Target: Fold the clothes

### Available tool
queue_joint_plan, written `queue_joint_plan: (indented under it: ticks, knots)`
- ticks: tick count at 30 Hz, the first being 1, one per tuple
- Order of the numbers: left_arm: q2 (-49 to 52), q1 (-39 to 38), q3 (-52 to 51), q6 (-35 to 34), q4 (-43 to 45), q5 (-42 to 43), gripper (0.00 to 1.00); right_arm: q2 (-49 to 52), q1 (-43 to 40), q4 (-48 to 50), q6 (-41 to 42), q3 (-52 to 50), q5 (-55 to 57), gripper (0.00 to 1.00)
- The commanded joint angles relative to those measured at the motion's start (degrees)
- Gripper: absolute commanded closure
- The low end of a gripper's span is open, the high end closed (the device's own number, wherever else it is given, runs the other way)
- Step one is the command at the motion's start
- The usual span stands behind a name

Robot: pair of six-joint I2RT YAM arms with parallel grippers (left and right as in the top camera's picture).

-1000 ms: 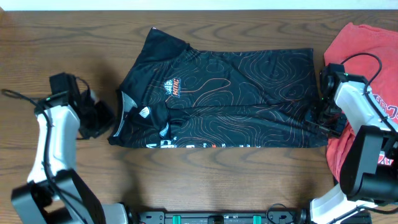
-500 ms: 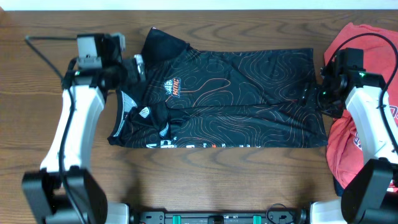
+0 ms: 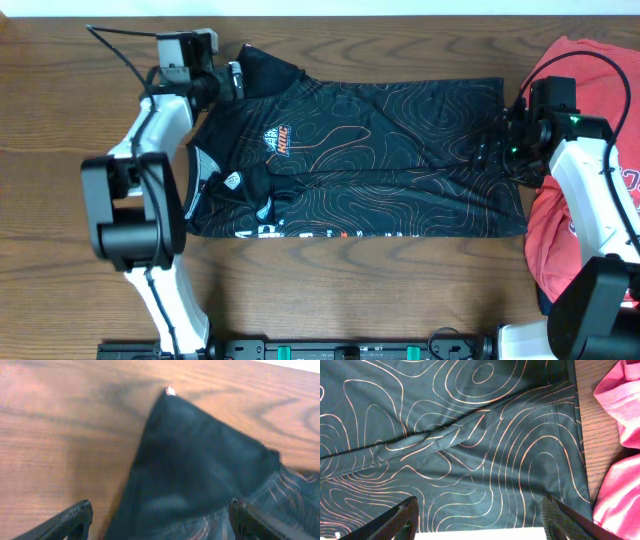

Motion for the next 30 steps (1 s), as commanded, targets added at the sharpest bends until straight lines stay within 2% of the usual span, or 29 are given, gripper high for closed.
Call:
queue_joint_plan:
  ticks: [1, 10, 20, 22, 27, 30]
  knots:
    - [2.8, -0.7, 1.3, 1.4, 4.4, -0.4, 0.12, -0.4, 0.5, 0.2, -0.8, 0.8, -0.5, 0.24]
    - [11.1, -3.2, 2.1, 1.4, 17.9, -4.2, 0.14, -0.4, 0.5, 0.0, -0.6, 0.8, -0.5, 0.24]
    - [17.2, -4.1, 9.1, 1.3, 14.3, -4.5, 0.16, -0.4, 0.5, 0.0, -0.6, 0.8, -0.5, 0.24]
    - [17.2, -4.2, 9.1, 1.3, 12.3, -4.5, 0.22, -0.4, 0.5, 0.2, -0.6, 0.8, -0.5, 0.24]
    - [17.2, -5.1, 9.1, 1.1, 3.1, -4.5, 0.50, -0.4, 0.5, 1.1, -0.6, 0.8, -0.5, 0.23]
    - [17.2, -6.3, 9.1, 1.1, 0.2, -4.4, 0.57, -0.4, 0.5, 1.4, -0.6, 0.8, -0.5, 0.23]
